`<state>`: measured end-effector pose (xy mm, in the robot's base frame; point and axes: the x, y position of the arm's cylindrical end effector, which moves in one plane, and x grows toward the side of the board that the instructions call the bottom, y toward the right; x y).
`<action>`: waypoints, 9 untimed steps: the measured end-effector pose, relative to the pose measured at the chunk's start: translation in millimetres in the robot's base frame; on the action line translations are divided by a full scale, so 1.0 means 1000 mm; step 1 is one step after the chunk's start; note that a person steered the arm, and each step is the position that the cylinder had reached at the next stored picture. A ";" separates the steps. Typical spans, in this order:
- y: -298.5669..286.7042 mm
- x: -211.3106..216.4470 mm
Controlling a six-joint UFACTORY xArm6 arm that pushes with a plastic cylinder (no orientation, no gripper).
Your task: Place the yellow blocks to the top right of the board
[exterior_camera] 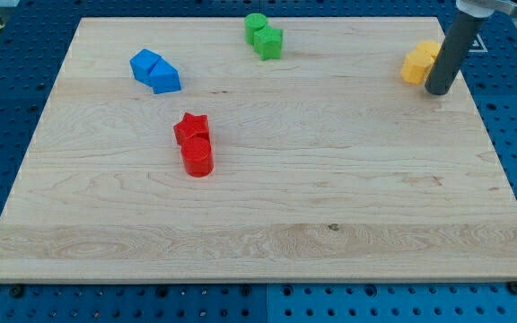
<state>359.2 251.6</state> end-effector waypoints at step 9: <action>0.006 -0.085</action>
<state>274.6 257.9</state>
